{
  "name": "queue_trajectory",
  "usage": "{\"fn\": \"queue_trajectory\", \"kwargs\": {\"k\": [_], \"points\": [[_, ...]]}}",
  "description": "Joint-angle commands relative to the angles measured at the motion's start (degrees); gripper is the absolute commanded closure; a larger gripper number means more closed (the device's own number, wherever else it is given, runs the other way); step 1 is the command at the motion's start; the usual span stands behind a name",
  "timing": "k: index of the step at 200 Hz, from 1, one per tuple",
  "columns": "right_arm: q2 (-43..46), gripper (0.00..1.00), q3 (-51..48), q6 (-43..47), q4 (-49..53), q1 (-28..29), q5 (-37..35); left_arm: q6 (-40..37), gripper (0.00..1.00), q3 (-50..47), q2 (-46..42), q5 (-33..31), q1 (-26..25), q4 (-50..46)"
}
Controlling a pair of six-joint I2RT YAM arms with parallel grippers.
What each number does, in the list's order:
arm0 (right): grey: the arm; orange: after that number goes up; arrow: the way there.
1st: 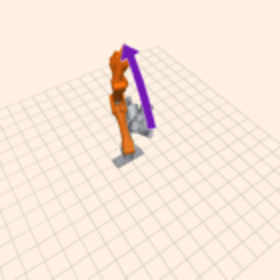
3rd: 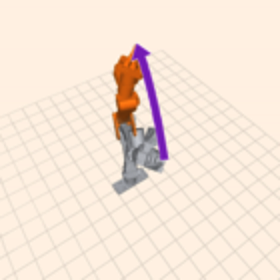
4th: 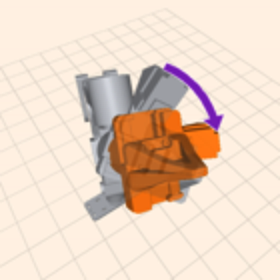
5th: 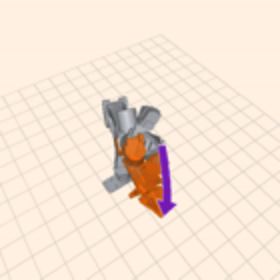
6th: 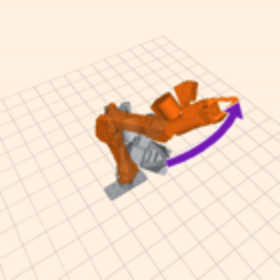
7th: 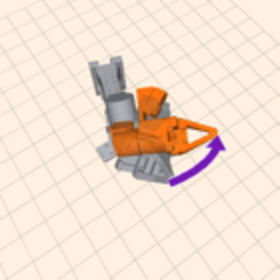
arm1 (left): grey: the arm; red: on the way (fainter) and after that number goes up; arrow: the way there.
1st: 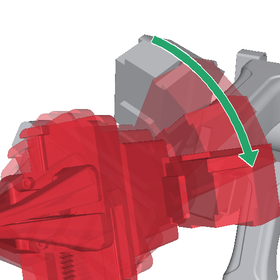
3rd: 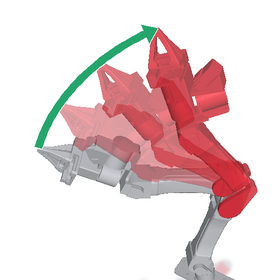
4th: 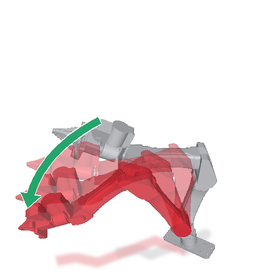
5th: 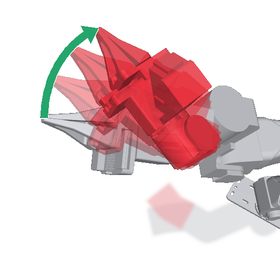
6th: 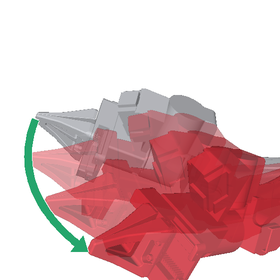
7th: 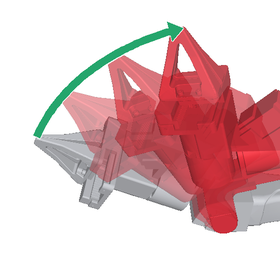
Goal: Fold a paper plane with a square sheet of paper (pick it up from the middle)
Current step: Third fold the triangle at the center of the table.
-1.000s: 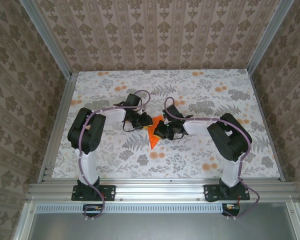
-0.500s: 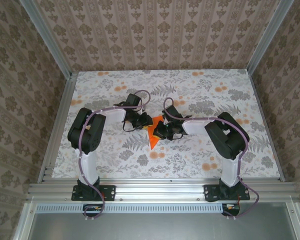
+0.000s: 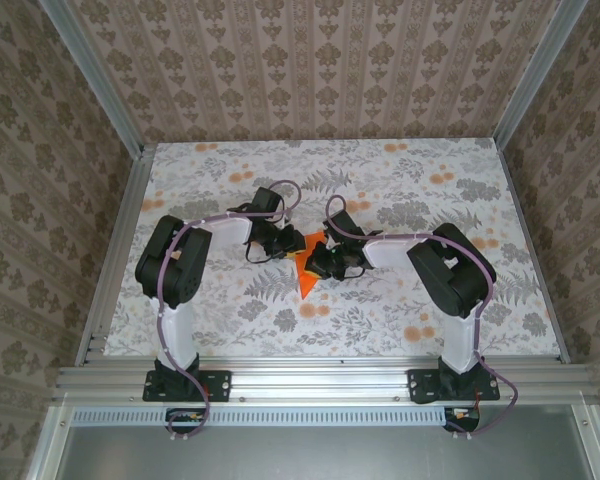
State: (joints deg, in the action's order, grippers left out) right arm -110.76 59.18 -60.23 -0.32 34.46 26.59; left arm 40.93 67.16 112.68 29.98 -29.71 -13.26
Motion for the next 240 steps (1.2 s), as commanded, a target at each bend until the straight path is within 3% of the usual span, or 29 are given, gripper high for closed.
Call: {"fn": "queue_trajectory", "kwargs": {"k": [1, 42, 102, 141, 159, 198, 240], "points": [[-1.7, 0.92, 1.0, 0.0, -0.3, 0.3, 0.0, -1.2, 0.75, 0.5, 1.8, -1.1, -0.8, -3.0], [-2.2, 0.91, 0.8, -0.1, -0.1, 0.3, -0.7, -1.1, 0.75, 0.5, 1.7, -1.1, -0.8, -3.0], [-2.5, 0.66, 0.7, 1.1, 2.0, 0.3, -1.9, -1.3, 0.75, 1.2, 1.5, -1.1, -0.8, -3.5], [-2.5, 0.64, -0.6, 1.9, 1.8, 0.3, -2.4, -1.8, 0.75, 3.6, 1.4, -1.3, -0.8, -5.0], [-2.5, 0.66, -1.2, 2.1, 1.5, 0.3, -2.7, -1.9, 0.75, 5.0, 1.3, -1.2, -0.6, -5.8], [-2.4, 0.90, -1.9, 2.9, 2.2, 0.3, -4.0, -1.6, 0.75, 6.2, -0.3, -1.0, 0.0, -6.2], [-1.8, 0.90, -2.4, 3.5, 3.8, 0.4, -6.3, -1.6, 0.76, 5.3, -1.8, -0.9, 0.1, -6.2]]}}
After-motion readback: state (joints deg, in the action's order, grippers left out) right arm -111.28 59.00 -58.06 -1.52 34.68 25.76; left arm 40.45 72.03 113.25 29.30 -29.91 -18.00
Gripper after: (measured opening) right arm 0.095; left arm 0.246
